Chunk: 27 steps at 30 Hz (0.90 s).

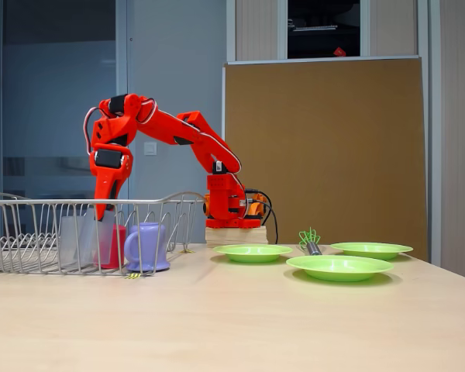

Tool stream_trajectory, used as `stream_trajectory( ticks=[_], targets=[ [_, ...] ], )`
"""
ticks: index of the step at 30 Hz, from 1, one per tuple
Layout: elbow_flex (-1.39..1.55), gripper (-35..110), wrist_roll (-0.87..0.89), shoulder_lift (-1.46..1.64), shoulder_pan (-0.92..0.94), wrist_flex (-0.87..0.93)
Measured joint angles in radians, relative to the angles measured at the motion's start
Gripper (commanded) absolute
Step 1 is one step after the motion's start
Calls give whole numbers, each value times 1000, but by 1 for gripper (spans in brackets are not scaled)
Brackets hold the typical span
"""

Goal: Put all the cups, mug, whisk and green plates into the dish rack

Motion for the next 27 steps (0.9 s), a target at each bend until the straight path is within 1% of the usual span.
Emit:
stream_trajectory(
  ticks=[14,21,27],
  targets=[
    [-23,35,-35,-32,3,35],
    [-35,36,-46,-32,3,75],
    [-35,35,-44,-32,3,74]
  ],
)
